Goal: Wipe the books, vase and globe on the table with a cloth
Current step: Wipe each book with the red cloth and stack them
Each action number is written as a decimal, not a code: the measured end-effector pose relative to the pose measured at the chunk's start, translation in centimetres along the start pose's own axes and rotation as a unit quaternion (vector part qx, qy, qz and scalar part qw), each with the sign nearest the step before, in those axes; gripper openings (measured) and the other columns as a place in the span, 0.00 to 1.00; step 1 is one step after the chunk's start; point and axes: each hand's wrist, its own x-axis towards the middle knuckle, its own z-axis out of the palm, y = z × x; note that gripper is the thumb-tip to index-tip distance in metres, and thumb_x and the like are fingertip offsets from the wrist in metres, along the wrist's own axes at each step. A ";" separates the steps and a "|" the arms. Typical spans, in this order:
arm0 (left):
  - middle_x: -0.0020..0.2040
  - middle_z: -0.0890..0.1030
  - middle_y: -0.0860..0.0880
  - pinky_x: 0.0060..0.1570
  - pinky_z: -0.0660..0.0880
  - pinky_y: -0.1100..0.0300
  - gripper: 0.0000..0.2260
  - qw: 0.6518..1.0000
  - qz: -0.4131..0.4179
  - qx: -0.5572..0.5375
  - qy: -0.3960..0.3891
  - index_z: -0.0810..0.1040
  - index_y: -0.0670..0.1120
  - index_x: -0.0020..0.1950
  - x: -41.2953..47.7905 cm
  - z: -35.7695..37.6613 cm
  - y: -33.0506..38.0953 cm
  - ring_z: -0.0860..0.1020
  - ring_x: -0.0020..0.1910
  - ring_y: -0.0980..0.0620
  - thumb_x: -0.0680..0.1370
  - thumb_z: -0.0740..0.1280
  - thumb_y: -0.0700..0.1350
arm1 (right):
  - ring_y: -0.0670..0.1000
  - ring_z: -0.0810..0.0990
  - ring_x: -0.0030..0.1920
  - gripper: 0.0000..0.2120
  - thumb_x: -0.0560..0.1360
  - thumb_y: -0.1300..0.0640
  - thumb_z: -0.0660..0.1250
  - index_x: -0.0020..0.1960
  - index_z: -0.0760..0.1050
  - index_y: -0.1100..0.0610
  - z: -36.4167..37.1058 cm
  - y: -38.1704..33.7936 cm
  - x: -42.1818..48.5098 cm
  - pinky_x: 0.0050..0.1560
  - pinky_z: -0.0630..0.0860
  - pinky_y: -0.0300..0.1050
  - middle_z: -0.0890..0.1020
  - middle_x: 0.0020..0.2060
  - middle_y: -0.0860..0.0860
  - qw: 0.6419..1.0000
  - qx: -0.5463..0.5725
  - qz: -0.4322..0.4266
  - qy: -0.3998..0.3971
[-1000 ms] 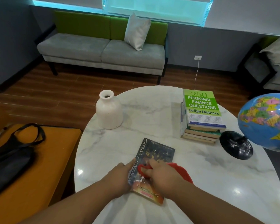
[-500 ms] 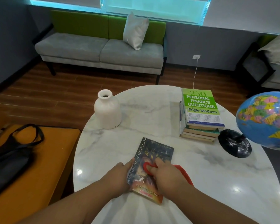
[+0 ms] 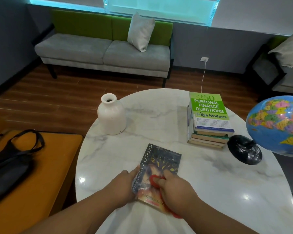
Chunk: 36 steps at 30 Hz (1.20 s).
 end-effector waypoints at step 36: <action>0.45 0.71 0.49 0.44 0.70 0.63 0.38 0.999 0.007 -0.039 0.006 0.50 0.62 0.77 0.2 0.0 0.0 0.70 0.44 0.52 0.73 0.68 0.52 | 0.57 0.70 0.57 0.25 0.76 0.60 0.62 0.70 0.63 0.44 -1.5 -2.2 1.5 0.51 0.73 0.52 0.66 0.63 0.50 0.997 -0.038 0.015 -0.068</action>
